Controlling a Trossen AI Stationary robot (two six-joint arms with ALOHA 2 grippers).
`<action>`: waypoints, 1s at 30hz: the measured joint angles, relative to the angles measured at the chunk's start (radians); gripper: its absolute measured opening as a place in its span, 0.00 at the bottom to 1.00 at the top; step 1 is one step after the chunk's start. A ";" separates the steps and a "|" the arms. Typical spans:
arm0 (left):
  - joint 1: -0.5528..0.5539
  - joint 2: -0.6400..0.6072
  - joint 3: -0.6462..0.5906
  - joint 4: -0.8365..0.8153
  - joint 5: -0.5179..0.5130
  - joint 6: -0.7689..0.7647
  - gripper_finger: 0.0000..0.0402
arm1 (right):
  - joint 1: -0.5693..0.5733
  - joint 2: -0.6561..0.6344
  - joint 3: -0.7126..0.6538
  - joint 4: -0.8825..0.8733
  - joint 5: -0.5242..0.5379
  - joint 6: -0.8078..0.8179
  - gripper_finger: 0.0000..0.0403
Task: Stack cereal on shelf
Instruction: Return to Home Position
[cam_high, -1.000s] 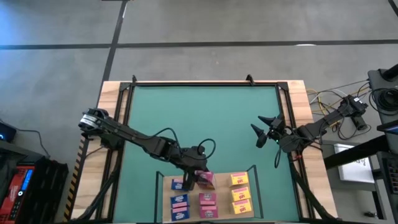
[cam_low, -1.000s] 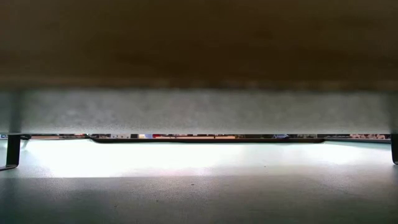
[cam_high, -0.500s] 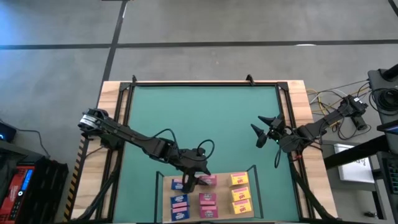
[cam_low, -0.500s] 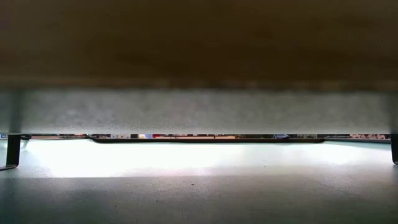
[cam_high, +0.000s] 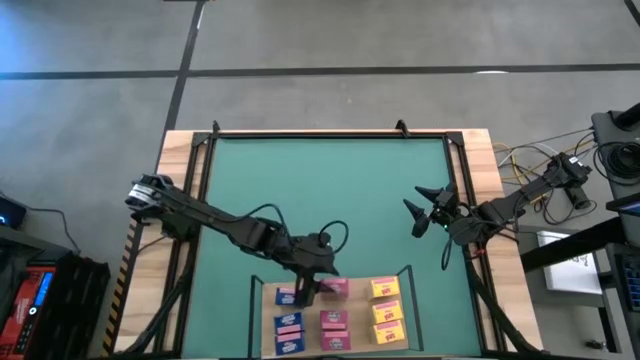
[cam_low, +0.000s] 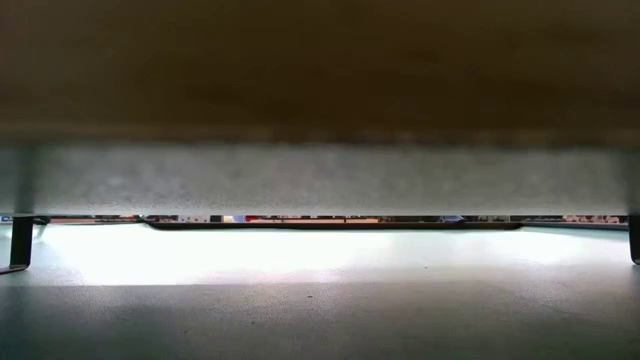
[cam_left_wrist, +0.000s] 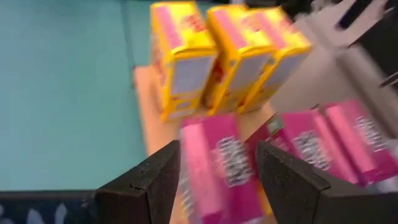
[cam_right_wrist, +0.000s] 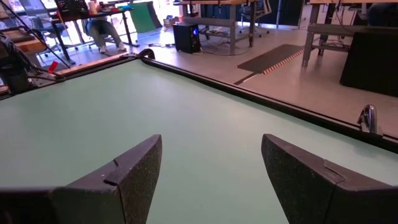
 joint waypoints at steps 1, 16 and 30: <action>0.002 0.000 0.024 -0.055 -0.017 0.007 0.48 | 0.000 0.000 0.000 0.000 0.000 0.000 0.66; 0.139 -0.208 -0.086 -0.318 0.087 0.145 0.48 | 0.000 0.000 0.000 0.000 0.000 0.000 0.66; 0.163 -0.902 -0.738 -0.024 -0.182 0.159 0.48 | 0.000 0.000 0.000 0.000 0.000 0.000 0.66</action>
